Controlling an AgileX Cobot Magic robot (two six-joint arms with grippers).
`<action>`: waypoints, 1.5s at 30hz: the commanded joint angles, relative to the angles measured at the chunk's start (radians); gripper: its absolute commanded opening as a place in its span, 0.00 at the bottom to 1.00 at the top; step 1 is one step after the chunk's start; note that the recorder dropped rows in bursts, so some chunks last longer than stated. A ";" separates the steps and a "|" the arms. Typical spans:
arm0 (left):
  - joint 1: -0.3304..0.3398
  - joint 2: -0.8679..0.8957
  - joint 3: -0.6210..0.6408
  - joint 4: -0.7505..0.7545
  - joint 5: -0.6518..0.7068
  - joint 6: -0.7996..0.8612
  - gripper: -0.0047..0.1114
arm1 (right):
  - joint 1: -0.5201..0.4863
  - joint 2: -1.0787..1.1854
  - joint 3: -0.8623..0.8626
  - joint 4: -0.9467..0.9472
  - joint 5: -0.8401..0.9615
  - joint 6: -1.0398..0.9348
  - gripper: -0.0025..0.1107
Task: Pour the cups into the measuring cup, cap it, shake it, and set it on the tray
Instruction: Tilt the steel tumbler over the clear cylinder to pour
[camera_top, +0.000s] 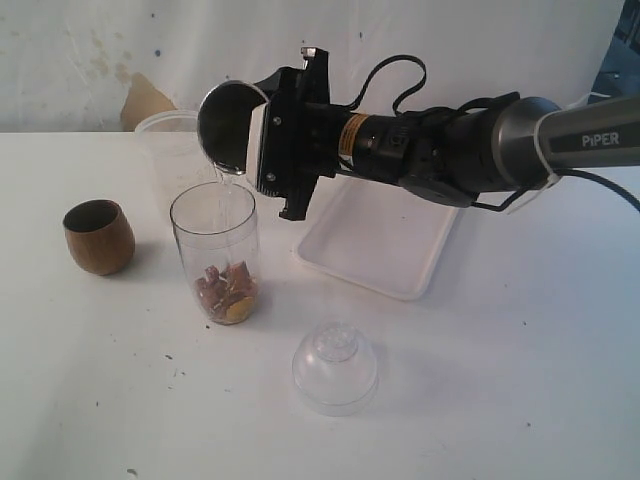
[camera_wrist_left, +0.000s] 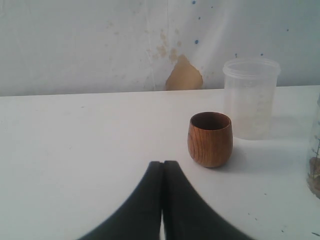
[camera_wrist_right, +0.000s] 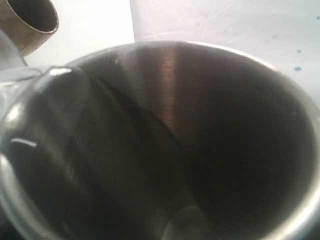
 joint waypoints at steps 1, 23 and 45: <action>0.000 -0.005 0.005 0.000 -0.013 -0.002 0.04 | 0.001 -0.015 -0.015 0.015 -0.058 -0.031 0.02; 0.000 -0.005 0.005 0.000 -0.013 -0.002 0.04 | 0.001 -0.015 -0.021 0.015 -0.077 -0.247 0.02; 0.000 -0.005 0.005 0.000 -0.013 -0.002 0.04 | 0.001 -0.015 -0.064 0.015 -0.052 -0.302 0.02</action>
